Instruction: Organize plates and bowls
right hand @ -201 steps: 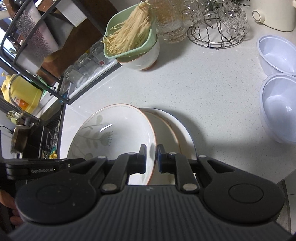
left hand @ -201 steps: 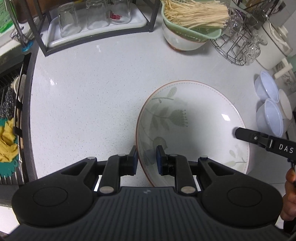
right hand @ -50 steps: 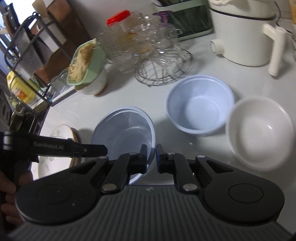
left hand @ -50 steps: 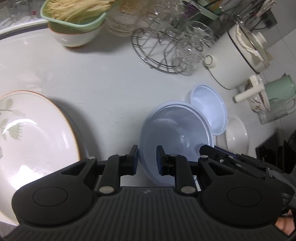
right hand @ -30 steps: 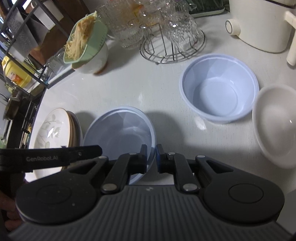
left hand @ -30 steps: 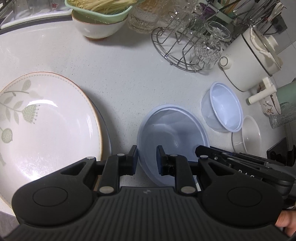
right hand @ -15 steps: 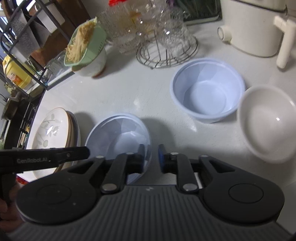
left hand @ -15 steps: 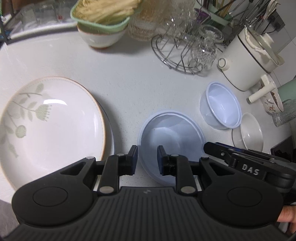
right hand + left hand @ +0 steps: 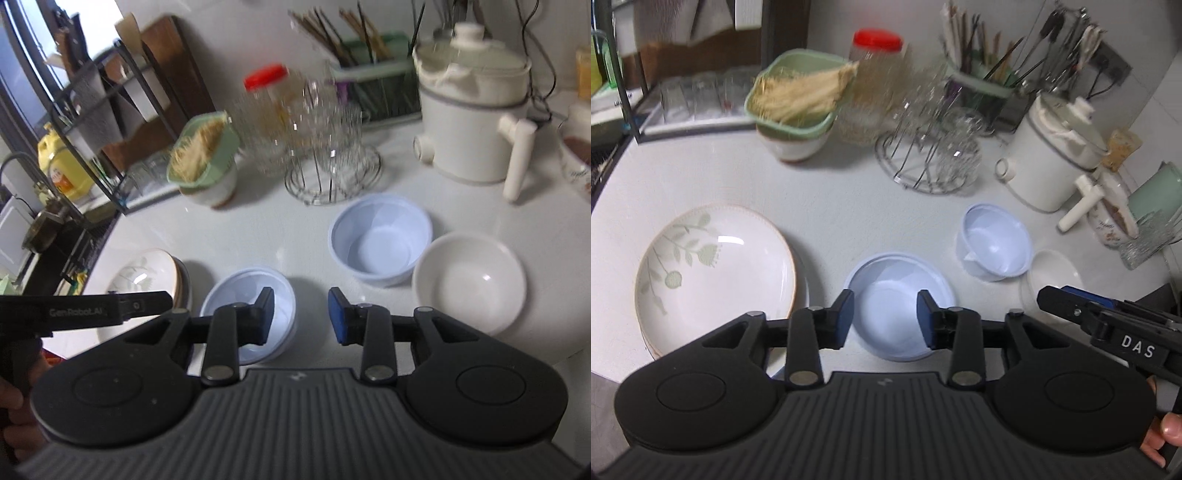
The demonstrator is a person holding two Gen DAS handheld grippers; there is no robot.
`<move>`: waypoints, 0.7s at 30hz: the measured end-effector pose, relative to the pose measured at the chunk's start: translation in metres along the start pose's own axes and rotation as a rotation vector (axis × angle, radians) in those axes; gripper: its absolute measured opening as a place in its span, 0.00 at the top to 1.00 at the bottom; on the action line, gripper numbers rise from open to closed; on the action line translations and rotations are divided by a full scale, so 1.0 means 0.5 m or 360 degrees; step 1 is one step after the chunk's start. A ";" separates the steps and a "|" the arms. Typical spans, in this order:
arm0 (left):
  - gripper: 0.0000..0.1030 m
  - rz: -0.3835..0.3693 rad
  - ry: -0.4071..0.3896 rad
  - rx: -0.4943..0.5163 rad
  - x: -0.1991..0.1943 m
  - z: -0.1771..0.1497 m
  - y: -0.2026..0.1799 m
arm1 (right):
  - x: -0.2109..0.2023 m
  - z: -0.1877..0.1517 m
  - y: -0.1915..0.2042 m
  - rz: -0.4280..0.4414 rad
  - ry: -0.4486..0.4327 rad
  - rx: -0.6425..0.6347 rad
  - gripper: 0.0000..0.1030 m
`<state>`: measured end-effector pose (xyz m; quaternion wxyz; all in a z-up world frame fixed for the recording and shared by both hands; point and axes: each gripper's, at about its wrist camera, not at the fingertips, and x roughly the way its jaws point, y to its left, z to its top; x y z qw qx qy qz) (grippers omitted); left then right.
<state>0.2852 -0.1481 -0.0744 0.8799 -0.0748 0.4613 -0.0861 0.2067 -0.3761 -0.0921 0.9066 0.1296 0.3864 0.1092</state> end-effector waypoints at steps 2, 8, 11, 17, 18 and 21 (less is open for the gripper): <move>0.52 -0.0004 -0.0039 0.0006 -0.023 -0.003 -0.012 | -0.029 0.000 -0.001 -0.0009 -0.0053 -0.0014 0.66; 0.42 -0.0029 -0.0112 0.0041 -0.064 -0.013 -0.051 | -0.097 -0.011 -0.013 -0.0044 -0.0189 -0.0018 0.66; 0.42 -0.0038 -0.0108 0.0092 -0.080 -0.024 -0.069 | -0.117 -0.024 -0.019 -0.0068 -0.0217 -0.0003 0.66; 0.40 -0.0011 -0.0116 0.0197 -0.108 -0.046 -0.085 | -0.140 -0.057 -0.033 -0.0134 -0.0298 0.0056 0.66; 0.40 -0.0013 -0.0115 0.0199 -0.111 -0.049 -0.086 | -0.143 -0.062 -0.033 -0.0142 -0.0301 0.0054 0.66; 0.39 -0.0039 -0.0112 0.0199 -0.119 -0.056 -0.092 | -0.153 -0.074 -0.039 -0.0147 -0.0297 0.0083 0.66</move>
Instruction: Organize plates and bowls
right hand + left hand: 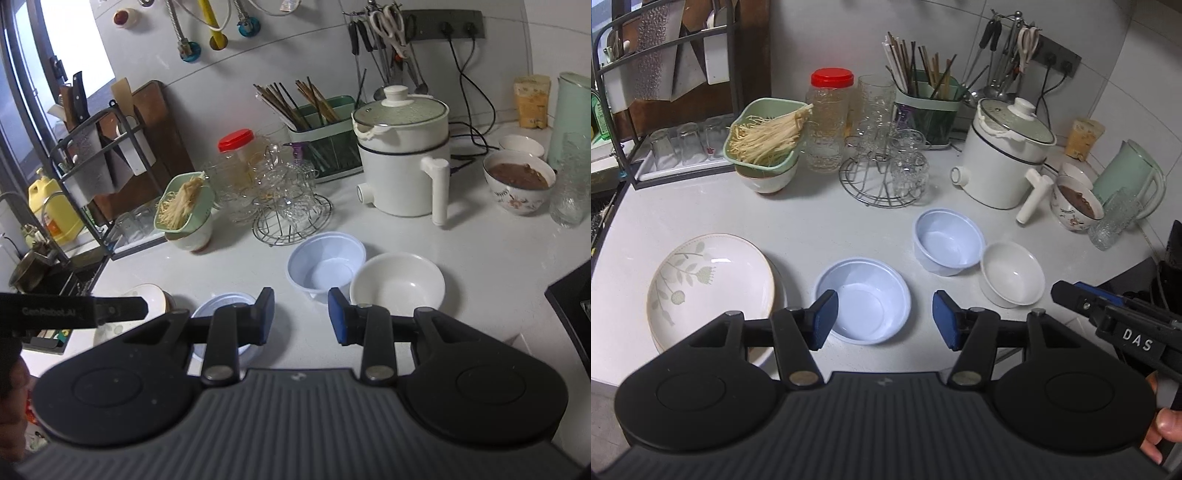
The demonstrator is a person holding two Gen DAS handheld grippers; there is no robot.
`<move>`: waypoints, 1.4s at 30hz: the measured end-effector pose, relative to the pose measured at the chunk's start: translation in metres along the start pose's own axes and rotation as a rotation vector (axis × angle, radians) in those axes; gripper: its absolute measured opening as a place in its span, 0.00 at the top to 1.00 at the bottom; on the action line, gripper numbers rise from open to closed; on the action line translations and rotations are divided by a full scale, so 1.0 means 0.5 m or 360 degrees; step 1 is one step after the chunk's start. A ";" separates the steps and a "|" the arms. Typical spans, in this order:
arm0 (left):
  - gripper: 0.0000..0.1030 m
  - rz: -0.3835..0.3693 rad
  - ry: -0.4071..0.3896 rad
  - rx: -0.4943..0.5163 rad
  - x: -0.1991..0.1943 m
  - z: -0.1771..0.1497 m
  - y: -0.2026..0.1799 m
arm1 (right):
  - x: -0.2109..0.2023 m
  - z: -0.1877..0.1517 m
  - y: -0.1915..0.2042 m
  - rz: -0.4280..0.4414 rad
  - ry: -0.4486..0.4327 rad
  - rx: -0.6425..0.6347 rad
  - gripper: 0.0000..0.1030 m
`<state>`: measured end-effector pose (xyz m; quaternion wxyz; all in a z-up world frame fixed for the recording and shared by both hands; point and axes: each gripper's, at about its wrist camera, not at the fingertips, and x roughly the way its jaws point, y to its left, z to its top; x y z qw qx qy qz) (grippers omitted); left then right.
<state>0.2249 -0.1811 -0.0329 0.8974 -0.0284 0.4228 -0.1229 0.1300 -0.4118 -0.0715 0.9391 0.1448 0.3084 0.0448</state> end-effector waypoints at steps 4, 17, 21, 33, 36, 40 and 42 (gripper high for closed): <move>0.39 -0.0026 0.0011 0.0009 -0.002 -0.001 -0.011 | -0.012 -0.002 -0.007 -0.0017 0.0006 0.0011 0.66; 0.38 -0.0124 0.0102 0.0013 0.072 0.030 -0.016 | 0.025 0.025 -0.024 -0.0108 0.0038 0.0053 0.66; 0.38 -0.0152 0.0125 0.0032 0.116 0.061 -0.019 | 0.053 0.037 -0.028 -0.0142 0.0082 0.0054 0.66; 0.38 -0.0219 0.0272 0.0017 0.290 0.133 -0.005 | 0.189 0.076 -0.059 -0.0210 0.0219 0.0107 0.66; 0.39 -0.0239 0.0306 0.0010 0.330 0.146 0.003 | 0.219 0.082 -0.061 -0.0216 0.0243 0.0129 0.66; 0.39 -0.0216 0.0325 -0.0013 0.376 0.161 0.013 | 0.260 0.094 -0.063 -0.0250 0.0265 0.0142 0.66; 0.40 -0.0227 0.0339 -0.0029 0.396 0.170 0.017 | 0.279 0.098 -0.061 -0.0287 0.0268 0.0138 0.66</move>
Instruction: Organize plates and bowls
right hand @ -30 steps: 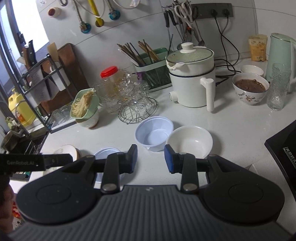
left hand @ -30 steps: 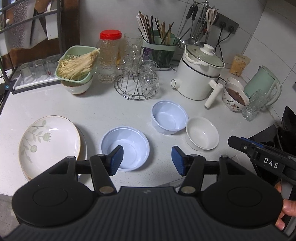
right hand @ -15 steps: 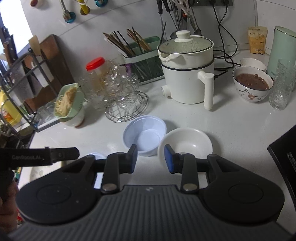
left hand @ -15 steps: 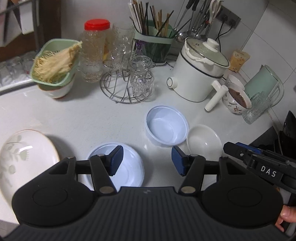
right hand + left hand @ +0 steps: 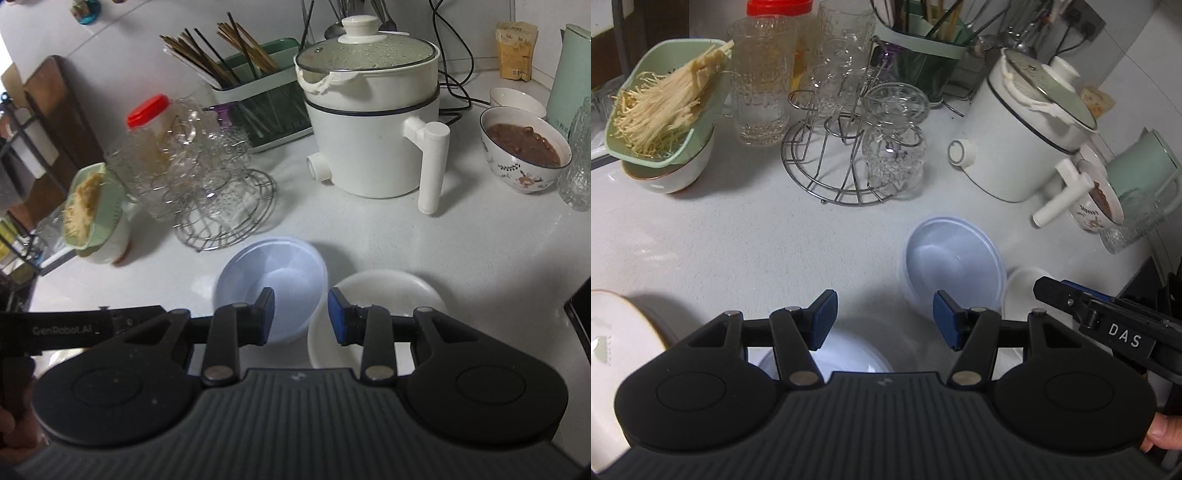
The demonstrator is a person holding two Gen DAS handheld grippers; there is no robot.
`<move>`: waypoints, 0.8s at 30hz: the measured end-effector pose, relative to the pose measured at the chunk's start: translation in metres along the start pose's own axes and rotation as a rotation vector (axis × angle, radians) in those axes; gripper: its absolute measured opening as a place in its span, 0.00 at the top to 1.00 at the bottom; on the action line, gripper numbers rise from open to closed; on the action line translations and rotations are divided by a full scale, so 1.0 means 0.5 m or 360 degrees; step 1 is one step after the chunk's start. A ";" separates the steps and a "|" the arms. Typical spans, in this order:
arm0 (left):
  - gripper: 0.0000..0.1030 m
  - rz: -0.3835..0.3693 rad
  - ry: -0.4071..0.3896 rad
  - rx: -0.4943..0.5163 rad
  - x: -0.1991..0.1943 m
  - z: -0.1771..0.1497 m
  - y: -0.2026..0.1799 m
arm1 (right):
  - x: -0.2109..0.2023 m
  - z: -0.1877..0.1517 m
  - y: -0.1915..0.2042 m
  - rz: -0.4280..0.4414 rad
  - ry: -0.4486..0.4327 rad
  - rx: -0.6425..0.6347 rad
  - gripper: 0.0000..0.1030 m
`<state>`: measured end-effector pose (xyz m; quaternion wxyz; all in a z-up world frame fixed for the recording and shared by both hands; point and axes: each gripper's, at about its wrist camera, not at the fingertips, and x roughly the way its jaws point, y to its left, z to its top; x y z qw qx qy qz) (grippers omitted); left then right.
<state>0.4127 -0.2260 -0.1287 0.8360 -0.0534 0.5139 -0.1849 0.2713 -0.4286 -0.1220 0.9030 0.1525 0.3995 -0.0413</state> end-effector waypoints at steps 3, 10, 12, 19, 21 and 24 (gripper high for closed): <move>0.40 -0.0033 0.0034 -0.0010 0.026 0.016 0.004 | 0.023 0.011 0.004 -0.0027 -0.0003 0.0019 0.66; 0.50 -0.0072 0.0064 0.0111 0.061 0.037 -0.002 | 0.076 0.033 0.007 -0.0060 0.0029 -0.0031 0.66; 0.52 -0.0095 0.0077 0.0105 0.070 0.041 -0.002 | 0.089 0.037 0.005 -0.0065 0.0048 -0.0038 0.67; 0.61 -0.0159 0.0131 0.0094 0.106 0.045 -0.012 | 0.134 0.044 0.000 -0.0081 0.0086 -0.0046 0.67; 0.64 -0.0170 0.0154 0.0088 0.116 0.043 -0.013 | 0.146 0.043 0.001 -0.0076 0.0101 -0.0051 0.69; 0.69 -0.0201 0.0177 0.0071 0.130 0.041 -0.011 | 0.162 0.042 0.003 -0.0103 0.0127 -0.0060 0.70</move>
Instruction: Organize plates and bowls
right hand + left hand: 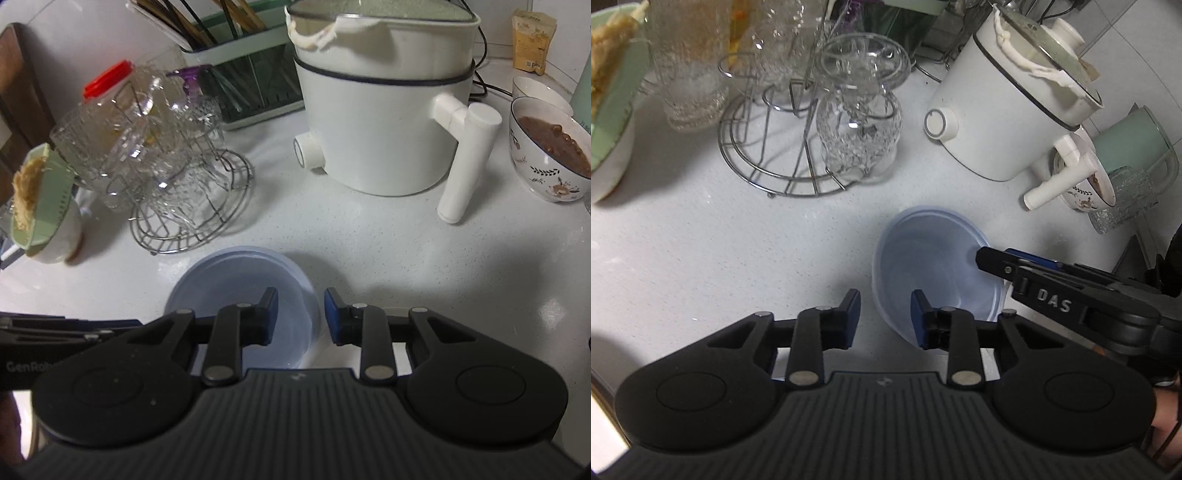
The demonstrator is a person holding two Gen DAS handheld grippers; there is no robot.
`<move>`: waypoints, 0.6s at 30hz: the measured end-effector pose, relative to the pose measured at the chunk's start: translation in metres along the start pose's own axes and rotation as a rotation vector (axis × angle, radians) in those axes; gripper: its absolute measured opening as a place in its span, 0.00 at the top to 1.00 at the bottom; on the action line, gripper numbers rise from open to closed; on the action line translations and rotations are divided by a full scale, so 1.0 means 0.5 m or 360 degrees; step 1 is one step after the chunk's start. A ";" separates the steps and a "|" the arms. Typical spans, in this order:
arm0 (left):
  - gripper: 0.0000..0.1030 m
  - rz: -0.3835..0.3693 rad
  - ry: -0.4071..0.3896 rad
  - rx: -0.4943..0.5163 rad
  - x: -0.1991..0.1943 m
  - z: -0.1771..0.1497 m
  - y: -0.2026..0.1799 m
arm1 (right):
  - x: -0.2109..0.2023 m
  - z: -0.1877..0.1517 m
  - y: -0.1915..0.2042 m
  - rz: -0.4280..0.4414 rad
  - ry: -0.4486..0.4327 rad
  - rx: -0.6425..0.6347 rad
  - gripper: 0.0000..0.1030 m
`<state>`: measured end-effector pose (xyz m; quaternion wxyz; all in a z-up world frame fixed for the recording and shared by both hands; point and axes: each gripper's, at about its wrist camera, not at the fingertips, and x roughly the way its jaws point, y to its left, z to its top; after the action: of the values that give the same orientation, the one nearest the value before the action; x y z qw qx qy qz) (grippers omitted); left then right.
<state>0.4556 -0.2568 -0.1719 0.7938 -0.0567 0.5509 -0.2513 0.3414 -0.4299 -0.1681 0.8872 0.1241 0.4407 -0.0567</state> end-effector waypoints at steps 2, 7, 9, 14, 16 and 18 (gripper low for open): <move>0.71 -0.0003 0.0012 -0.0019 0.008 0.001 0.004 | 0.008 -0.001 0.002 -0.0022 0.0018 -0.0016 0.70; 0.77 -0.0022 0.0035 -0.0034 0.024 0.003 0.006 | 0.022 0.000 0.002 -0.0018 0.0042 -0.0021 0.75; 0.77 -0.0021 0.0032 -0.0030 0.027 0.004 0.003 | 0.024 0.001 -0.001 0.0005 0.0058 0.0000 0.79; 0.77 -0.0018 0.0019 -0.0011 0.023 0.012 0.001 | 0.018 0.002 -0.004 0.0029 0.0061 0.0029 0.79; 0.77 -0.0003 0.0006 -0.0001 0.012 0.015 -0.001 | 0.013 0.005 -0.006 0.0049 0.0070 0.0051 0.79; 0.77 -0.0001 -0.0006 0.0003 -0.001 0.020 -0.002 | 0.005 0.009 -0.005 0.0089 0.0073 0.0067 0.79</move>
<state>0.4641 -0.2593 -0.1671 0.7949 -0.0564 0.5491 -0.2519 0.3456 -0.4335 -0.1680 0.8753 0.1563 0.4560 -0.0384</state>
